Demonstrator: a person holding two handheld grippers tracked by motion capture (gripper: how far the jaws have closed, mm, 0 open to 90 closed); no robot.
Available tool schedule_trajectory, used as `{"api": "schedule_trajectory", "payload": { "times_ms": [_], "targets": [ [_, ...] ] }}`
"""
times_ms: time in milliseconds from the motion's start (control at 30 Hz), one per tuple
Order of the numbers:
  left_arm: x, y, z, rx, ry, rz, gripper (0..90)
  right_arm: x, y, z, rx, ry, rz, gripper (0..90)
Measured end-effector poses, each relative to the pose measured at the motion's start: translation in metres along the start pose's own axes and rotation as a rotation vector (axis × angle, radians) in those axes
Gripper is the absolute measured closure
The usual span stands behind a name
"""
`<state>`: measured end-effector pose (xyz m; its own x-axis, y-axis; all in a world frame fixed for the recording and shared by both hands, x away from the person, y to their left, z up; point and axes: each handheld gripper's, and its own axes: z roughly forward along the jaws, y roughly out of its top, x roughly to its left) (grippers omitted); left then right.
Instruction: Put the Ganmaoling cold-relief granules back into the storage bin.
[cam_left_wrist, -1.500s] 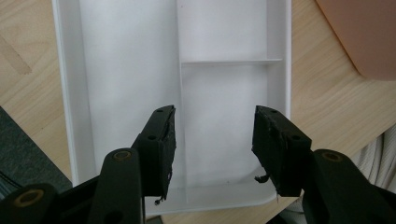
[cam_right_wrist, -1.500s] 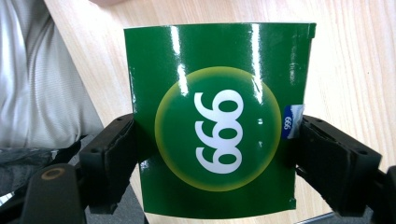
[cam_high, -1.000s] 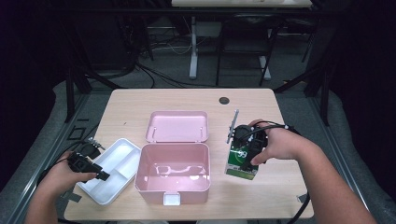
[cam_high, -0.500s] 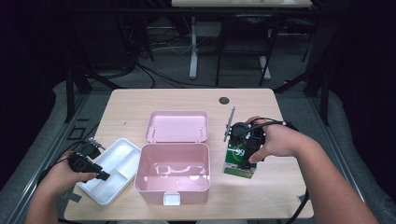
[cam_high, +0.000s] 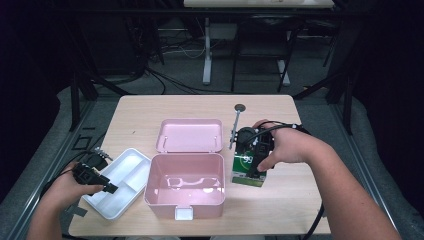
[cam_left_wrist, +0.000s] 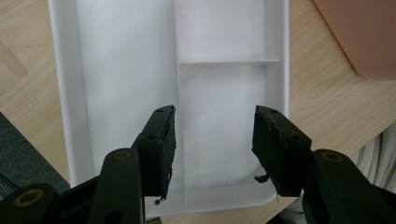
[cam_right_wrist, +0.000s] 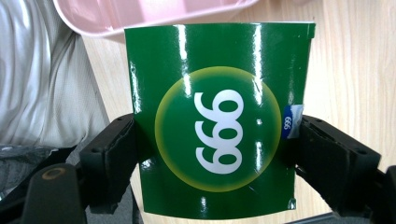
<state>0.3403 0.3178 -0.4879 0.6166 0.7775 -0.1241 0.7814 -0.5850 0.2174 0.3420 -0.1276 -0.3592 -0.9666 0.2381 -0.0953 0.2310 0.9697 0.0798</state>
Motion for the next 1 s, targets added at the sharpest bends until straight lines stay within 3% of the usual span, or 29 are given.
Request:
{"api": "schedule_trajectory", "payload": {
  "times_ms": [333,1000],
  "targets": [
    [0.0,0.0,0.001,0.0,-0.001,0.001,49.4,0.007,0.028,-0.007,-0.004,0.011,-0.057,17.7],
    [-0.001,0.001,0.003,0.0,-0.003,0.006,49.4,0.023,0.077,-0.003,-0.015,0.031,-0.158,17.6]
  ]
}}
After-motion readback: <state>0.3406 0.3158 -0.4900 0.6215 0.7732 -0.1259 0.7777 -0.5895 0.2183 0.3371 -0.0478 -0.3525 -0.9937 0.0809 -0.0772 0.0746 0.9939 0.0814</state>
